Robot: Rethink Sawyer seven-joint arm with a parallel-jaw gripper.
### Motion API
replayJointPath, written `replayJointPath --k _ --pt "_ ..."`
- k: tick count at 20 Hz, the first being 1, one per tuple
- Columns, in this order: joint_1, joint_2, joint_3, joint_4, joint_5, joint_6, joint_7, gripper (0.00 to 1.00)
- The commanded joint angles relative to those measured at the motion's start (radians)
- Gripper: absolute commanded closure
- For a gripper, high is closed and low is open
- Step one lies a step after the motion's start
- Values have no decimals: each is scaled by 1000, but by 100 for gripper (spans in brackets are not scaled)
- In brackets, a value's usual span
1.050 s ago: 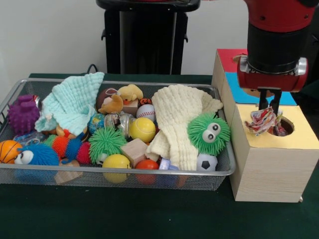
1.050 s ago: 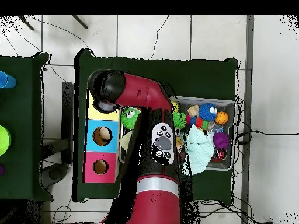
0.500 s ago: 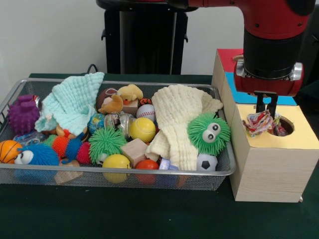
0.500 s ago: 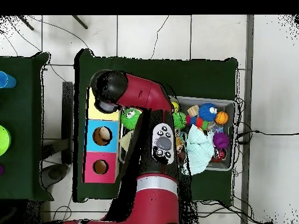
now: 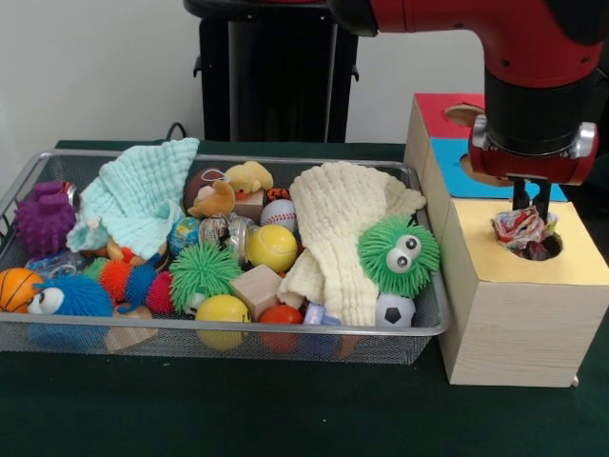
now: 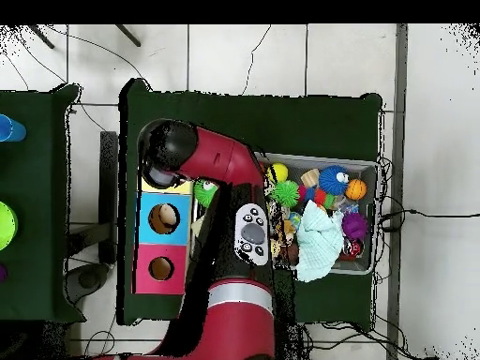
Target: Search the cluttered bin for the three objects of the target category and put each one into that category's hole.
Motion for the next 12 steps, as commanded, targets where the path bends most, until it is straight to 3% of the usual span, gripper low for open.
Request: replayJointPath --k 1,12 --pt "30 67 27 167 41 -7 315 100" --pt "53 135 -1 148 19 -164 316 100"
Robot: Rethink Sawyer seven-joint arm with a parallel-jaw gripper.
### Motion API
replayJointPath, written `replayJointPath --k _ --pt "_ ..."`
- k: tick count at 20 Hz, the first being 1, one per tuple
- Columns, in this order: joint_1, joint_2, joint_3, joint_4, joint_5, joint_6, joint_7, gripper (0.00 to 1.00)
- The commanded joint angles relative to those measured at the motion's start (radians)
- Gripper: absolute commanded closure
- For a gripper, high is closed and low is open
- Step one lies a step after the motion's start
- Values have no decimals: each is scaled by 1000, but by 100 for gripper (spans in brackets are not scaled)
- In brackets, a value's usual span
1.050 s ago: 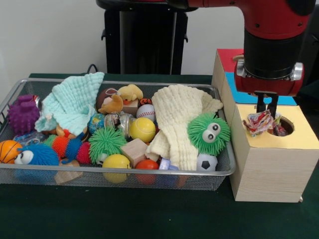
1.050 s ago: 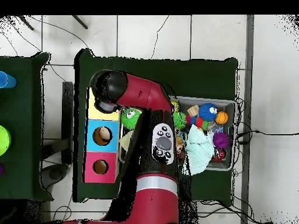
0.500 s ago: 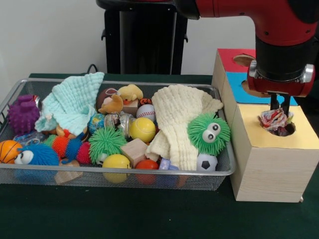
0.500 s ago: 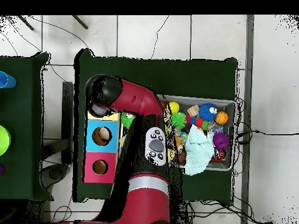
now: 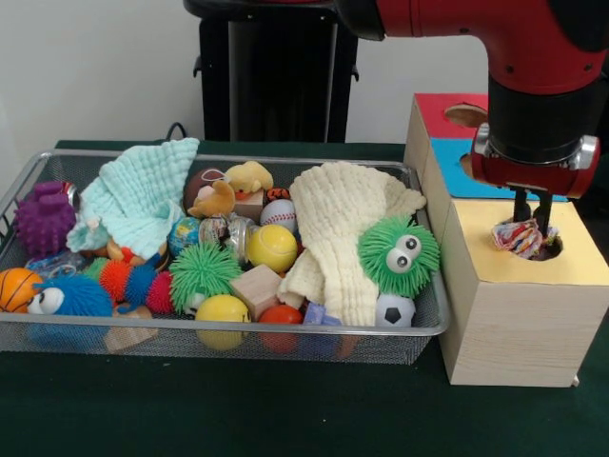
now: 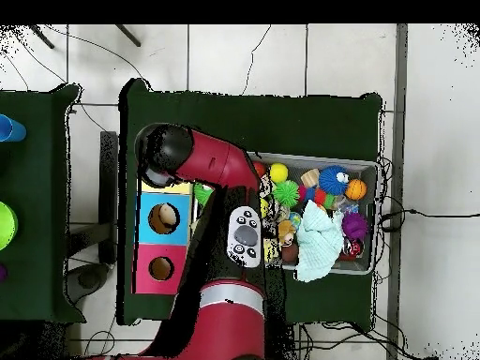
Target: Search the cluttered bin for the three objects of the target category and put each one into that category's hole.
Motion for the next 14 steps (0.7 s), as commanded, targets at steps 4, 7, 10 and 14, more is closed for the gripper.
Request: replayJointPath --k 4,7,10,14 --pt "28 153 18 113 -19 -122 245 100" --pt "33 185 5 96 -26 -145 245 100" --pt "40 218 -4 84 -24 -175 245 100" --pt "48 248 -15 61 -25 -199 241 100"
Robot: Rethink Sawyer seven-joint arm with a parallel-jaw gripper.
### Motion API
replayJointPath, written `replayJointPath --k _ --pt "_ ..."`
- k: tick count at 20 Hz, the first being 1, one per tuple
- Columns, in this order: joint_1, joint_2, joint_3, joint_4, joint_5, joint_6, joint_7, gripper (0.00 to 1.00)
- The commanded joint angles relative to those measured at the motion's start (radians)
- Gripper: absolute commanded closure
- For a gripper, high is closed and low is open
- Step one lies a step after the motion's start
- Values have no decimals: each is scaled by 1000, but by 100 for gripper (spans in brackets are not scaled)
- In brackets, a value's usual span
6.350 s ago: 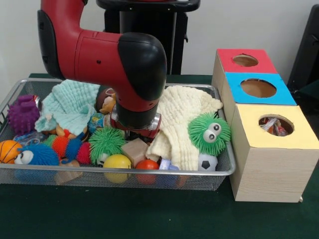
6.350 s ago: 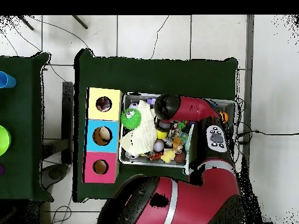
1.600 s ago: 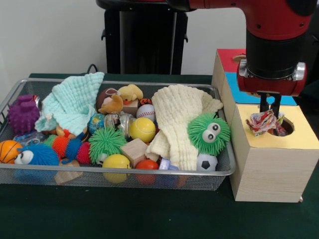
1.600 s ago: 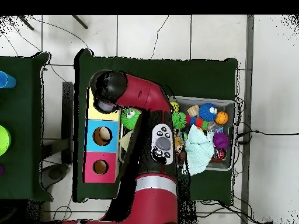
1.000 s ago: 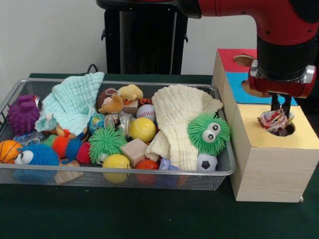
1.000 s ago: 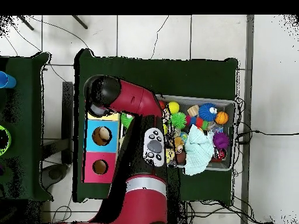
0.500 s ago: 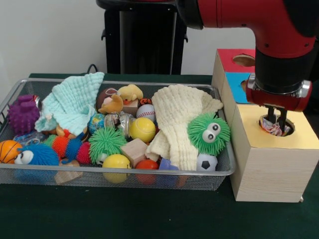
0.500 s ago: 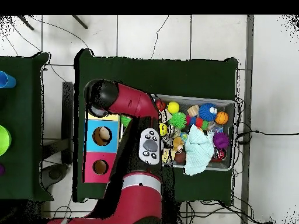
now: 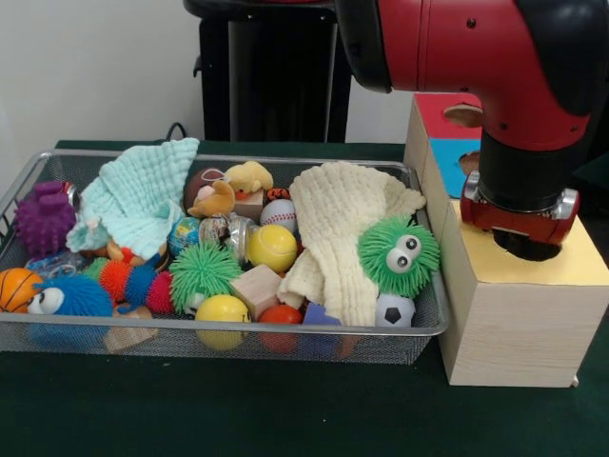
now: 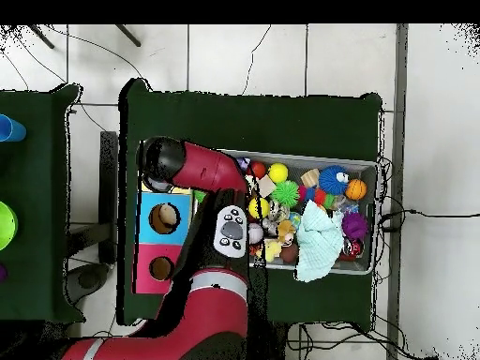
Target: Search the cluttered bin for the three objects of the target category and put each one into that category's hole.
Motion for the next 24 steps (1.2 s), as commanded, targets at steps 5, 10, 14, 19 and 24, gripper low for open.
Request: replayJointPath --k 5,10,14,19,24 --pt "8 172 7 44 -25 -68 216 0" --pt "5 166 15 50 -26 -100 191 0" --pt "-4 148 24 62 -24 -106 175 0" --pt "-10 122 29 58 -24 -98 159 0" --pt "-5 123 12 41 -36 -91 160 100"
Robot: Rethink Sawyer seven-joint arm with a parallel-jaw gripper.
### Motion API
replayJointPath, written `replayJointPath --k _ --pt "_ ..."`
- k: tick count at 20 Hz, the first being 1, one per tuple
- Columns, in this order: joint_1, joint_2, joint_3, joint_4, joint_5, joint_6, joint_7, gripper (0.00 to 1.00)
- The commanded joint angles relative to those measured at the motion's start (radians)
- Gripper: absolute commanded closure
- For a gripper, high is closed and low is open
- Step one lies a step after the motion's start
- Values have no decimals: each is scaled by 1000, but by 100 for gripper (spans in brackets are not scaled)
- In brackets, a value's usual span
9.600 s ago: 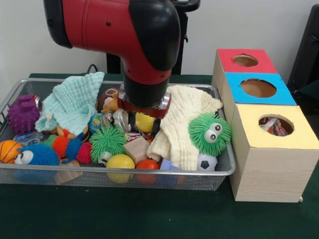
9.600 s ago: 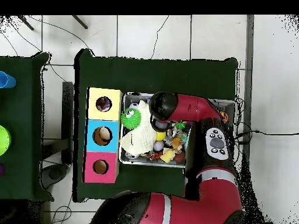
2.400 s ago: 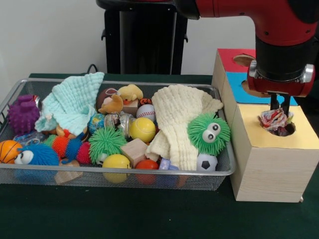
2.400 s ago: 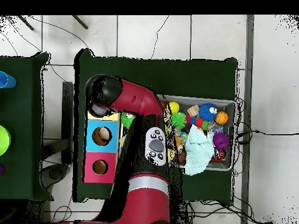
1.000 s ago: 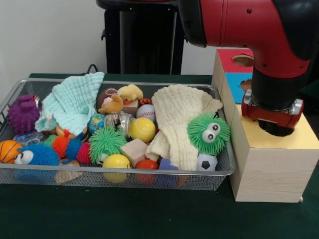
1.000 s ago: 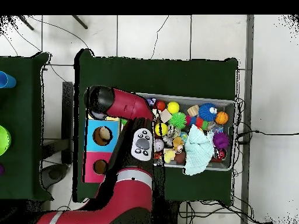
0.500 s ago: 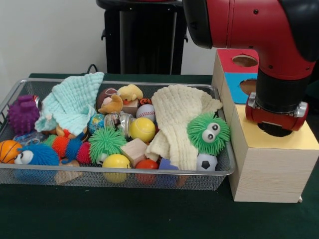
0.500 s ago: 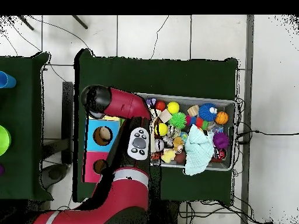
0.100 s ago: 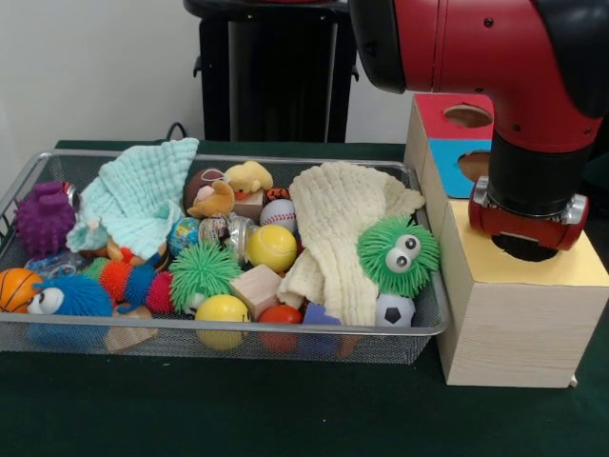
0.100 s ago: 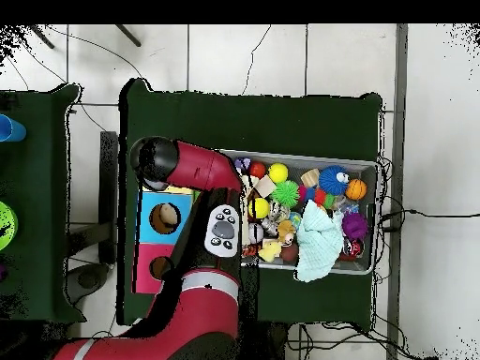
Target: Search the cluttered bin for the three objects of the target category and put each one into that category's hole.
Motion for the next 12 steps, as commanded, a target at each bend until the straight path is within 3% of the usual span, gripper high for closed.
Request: replayJointPath --k 1,6,12 --pt "-27 108 30 62 -42 -72 159 100" --pt "-28 83 34 67 -38 -66 152 100" --pt "-71 -78 88 151 -7 -19 85 100"
